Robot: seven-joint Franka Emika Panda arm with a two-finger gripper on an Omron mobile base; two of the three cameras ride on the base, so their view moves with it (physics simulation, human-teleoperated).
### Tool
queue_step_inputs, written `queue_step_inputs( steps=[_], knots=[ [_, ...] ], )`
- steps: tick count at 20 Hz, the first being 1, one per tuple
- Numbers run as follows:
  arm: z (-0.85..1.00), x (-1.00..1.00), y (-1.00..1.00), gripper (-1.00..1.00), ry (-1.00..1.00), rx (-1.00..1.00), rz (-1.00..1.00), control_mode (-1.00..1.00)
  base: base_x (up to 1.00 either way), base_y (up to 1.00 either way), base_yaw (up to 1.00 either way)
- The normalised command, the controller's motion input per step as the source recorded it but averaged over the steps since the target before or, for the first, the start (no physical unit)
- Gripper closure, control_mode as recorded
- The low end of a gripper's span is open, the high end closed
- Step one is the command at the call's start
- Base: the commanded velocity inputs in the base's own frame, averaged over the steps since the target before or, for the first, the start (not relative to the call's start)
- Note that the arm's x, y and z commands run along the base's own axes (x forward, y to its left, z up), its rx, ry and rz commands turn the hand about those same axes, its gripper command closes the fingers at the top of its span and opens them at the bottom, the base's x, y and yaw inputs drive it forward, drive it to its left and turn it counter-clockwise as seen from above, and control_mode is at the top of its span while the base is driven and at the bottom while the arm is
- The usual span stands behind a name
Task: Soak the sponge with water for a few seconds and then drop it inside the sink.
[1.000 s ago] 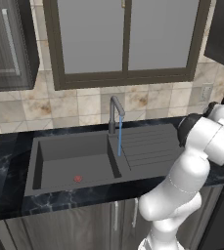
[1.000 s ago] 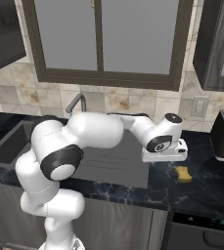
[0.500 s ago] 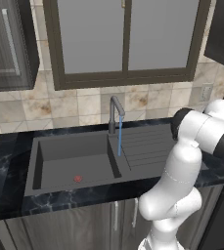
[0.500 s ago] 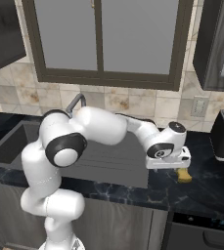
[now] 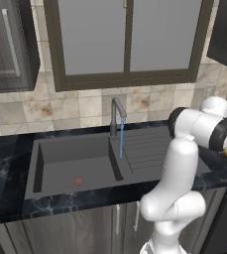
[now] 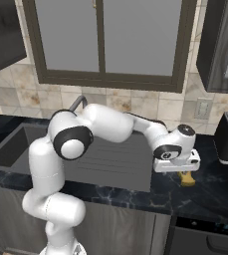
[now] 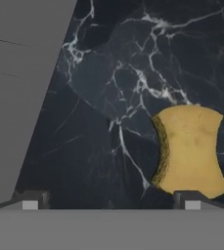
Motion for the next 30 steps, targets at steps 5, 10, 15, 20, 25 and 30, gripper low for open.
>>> queue_step_inputs(
  steps=[5, 10, 15, 20, 25, 30],
  knots=[
    [0.00, 0.16, -0.19, -1.00, 0.00, 0.00, 0.00, -1.00, 0.00, 0.00, 0.00],
    [-0.05, 0.22, -0.17, -1.00, 0.00, 0.00, 0.00, -1.00, 0.00, 0.00, 0.00],
    [-0.07, 0.21, -0.11, -1.00, 0.00, 0.00, 0.00, -1.00, 0.00, 0.00, 0.00],
    [-0.16, 0.19, -0.05, -1.00, 0.00, 0.00, 0.01, -1.00, 0.00, 0.00, 0.00],
    [-0.22, 0.09, -0.03, -1.00, 0.00, 0.01, 0.02, -1.00, 0.00, 0.00, 0.00],
    [-0.26, 0.01, -0.01, -1.00, 0.00, 0.01, 0.04, -1.00, 0.00, 0.00, 0.00]
  ],
)
